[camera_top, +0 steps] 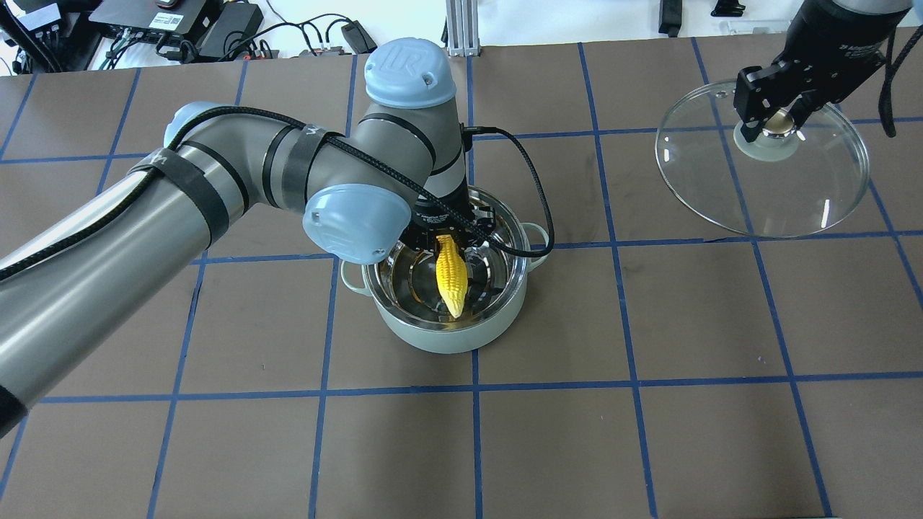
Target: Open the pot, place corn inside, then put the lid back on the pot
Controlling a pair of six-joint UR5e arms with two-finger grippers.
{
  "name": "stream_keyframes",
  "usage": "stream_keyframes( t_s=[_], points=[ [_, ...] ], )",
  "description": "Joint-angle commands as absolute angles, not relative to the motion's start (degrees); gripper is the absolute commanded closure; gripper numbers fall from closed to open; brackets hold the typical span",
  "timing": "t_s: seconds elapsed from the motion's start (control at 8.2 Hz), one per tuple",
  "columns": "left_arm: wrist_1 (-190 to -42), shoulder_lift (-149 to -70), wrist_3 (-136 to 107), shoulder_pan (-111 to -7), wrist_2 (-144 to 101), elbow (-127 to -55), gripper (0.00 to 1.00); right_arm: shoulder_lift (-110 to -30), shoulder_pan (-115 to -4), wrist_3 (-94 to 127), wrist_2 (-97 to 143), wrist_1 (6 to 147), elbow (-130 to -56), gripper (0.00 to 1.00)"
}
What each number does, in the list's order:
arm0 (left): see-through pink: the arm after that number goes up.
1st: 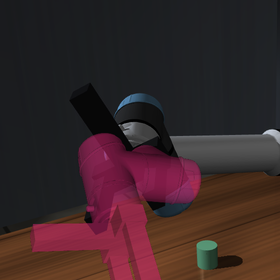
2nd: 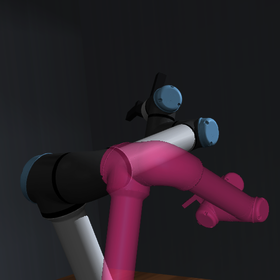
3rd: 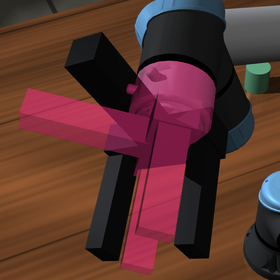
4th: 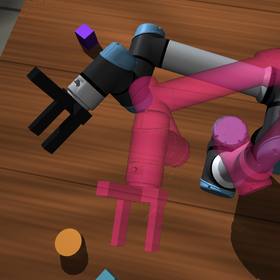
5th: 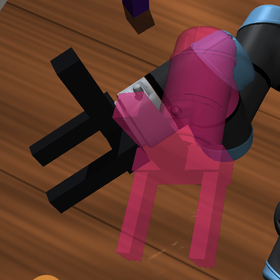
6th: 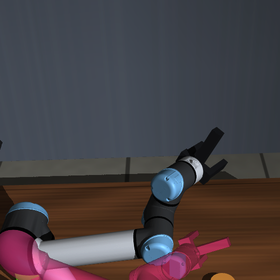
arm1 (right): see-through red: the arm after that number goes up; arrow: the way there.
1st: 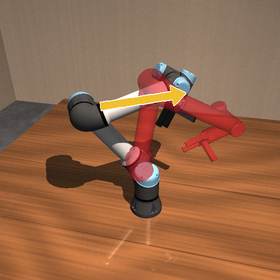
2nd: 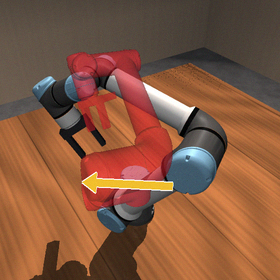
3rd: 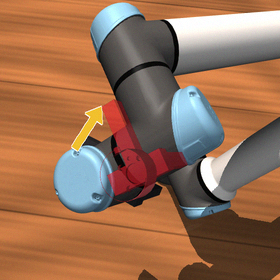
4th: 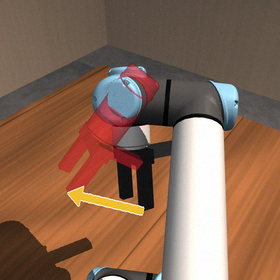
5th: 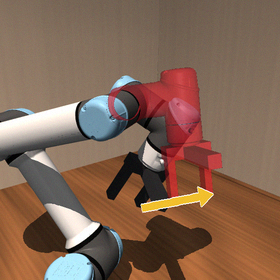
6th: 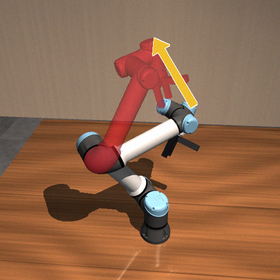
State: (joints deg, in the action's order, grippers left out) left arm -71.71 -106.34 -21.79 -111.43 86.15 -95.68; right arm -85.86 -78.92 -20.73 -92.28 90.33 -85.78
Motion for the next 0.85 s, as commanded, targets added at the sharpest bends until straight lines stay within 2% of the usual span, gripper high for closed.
stream_keyframes(
  t_s=[0.0,0.49,0.73],
  points=[
    [-71.54,-106.88,-22.06,-111.45,86.48,-95.71,0.0,-85.87,-78.93,-20.57,-92.2,90.18,-85.78,1.0],
    [-76.63,-105.56,-18.75,-110.66,90.05,-94.4,0.0,-85.87,-78.93,-20.57,-92.2,90.18,-85.78,1.0],
    [-78.73,-103.81,-13.56,-105.85,92.2,-90.9,0.0,-85.87,-78.93,-20.39,-92.2,90.0,-85.87,1.0]
  ],
)
